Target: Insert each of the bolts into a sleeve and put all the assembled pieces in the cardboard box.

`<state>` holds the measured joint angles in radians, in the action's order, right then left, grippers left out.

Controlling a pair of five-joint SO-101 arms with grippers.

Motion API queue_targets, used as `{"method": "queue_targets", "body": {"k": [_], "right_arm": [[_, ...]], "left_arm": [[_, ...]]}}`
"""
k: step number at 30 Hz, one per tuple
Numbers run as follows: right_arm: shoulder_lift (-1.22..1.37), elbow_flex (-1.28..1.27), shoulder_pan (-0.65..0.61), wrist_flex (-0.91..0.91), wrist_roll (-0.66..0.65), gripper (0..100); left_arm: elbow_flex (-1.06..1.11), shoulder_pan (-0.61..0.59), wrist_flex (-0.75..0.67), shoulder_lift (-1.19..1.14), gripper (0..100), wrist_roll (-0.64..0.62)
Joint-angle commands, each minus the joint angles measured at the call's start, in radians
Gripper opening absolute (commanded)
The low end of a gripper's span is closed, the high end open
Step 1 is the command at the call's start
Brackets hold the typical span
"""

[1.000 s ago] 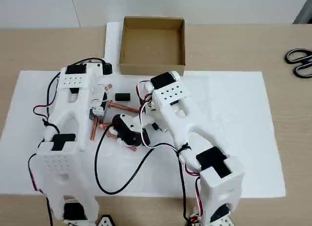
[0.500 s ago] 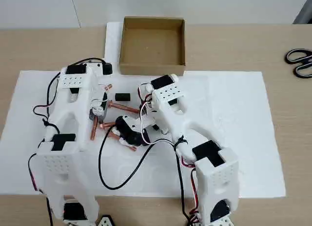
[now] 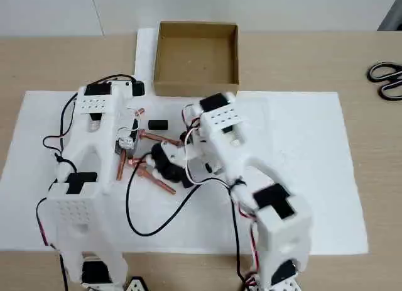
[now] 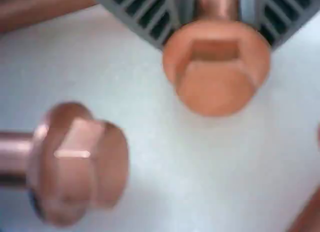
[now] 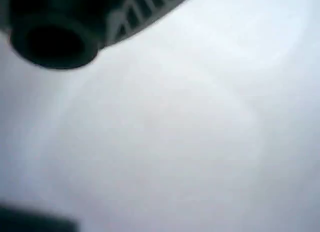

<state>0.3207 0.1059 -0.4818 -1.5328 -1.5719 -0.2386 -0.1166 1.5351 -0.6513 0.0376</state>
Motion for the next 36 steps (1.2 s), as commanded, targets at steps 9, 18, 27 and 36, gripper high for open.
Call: {"method": "queue_targets", "body": {"k": [9,18,27,36], "right_arm": [[-0.661,0.029,0.162,-0.007,0.835,0.5],[-0.774,-0.028,0.458,-0.008,1.499,0.5],[-0.854,-0.213,0.430,0.300,1.587,0.5],[-1.198,-0.810,0.265,1.010,1.585,0.4]], "left_arm": [[-0.105,-0.031,0.035,0.230,1,-0.118],[-0.156,0.049,0.046,0.712,1,-0.393],[-0.147,0.247,-0.219,0.982,1,-0.434],[0.409,0.420,-0.761,1.277,1,-0.301]]}}
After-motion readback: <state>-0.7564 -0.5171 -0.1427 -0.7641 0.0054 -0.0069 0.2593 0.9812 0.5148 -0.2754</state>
